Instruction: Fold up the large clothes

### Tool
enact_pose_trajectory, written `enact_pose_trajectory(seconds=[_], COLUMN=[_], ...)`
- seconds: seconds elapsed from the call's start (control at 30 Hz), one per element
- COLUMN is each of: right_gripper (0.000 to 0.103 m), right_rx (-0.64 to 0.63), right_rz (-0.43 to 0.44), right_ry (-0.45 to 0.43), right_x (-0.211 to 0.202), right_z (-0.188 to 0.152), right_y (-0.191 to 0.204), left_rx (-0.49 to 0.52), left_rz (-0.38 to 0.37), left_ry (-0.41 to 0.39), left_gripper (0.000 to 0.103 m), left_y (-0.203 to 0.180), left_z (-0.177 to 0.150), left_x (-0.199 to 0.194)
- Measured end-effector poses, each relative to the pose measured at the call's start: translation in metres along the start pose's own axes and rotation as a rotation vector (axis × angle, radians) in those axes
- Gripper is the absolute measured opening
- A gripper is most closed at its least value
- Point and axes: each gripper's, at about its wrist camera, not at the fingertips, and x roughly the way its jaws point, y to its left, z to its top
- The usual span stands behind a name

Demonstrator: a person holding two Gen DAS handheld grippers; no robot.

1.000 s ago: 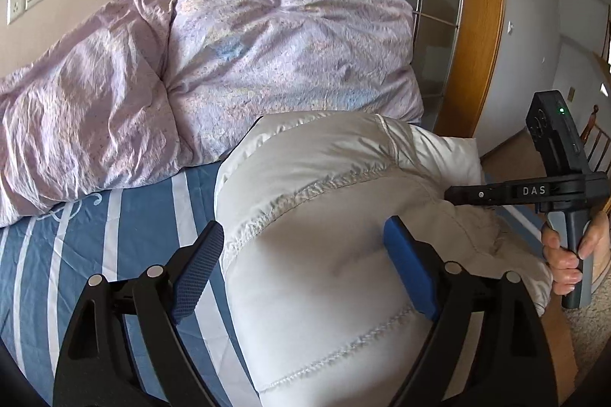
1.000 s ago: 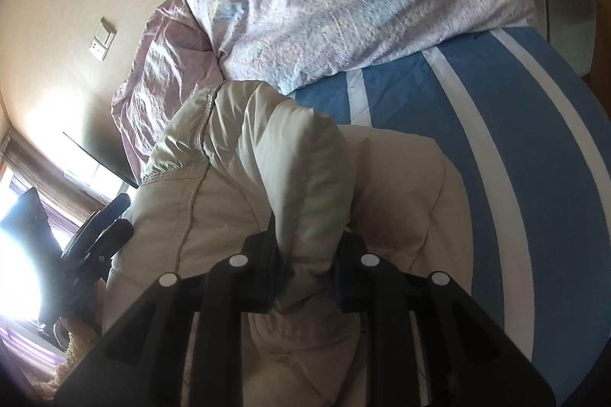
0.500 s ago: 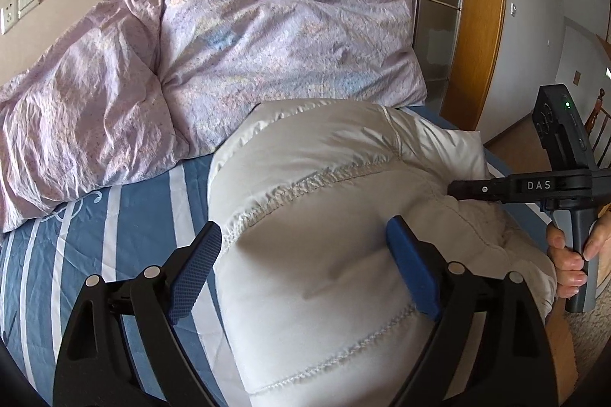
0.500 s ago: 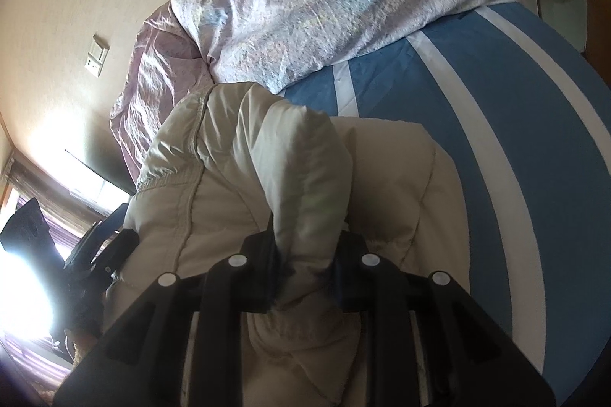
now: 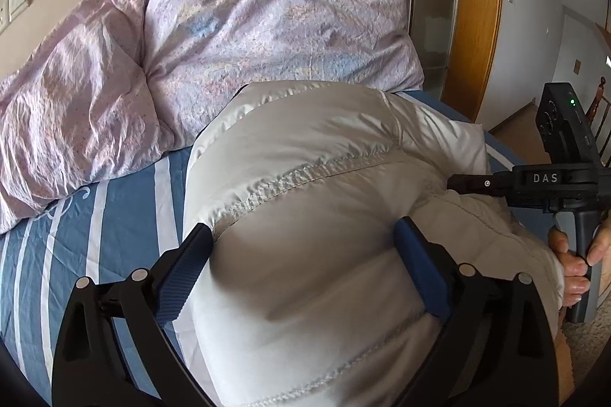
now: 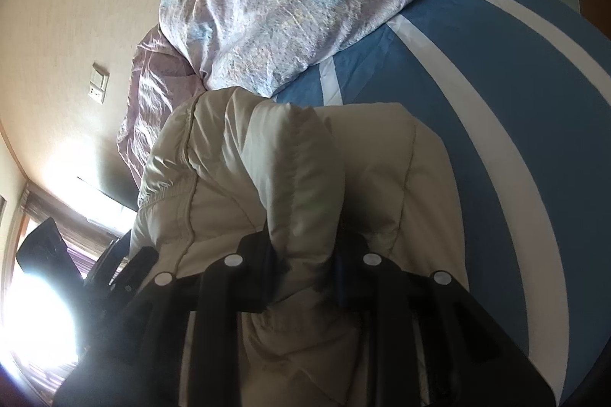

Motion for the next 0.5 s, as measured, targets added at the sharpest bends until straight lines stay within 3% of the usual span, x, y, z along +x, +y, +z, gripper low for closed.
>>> enact_pose_trajectory(seconds=[0.5], right_gripper=[0.024], right_rx=[0.034], right_rz=[-0.008], right_ry=[-0.014], right_x=[0.003], right_z=[-0.003], right_y=[-0.010], left_rx=[0.005], left_rz=[0.031], left_ry=[-0.048], left_gripper=[0.102], left_y=[-0.010], left_z=[-0.007], left_x=[0.016])
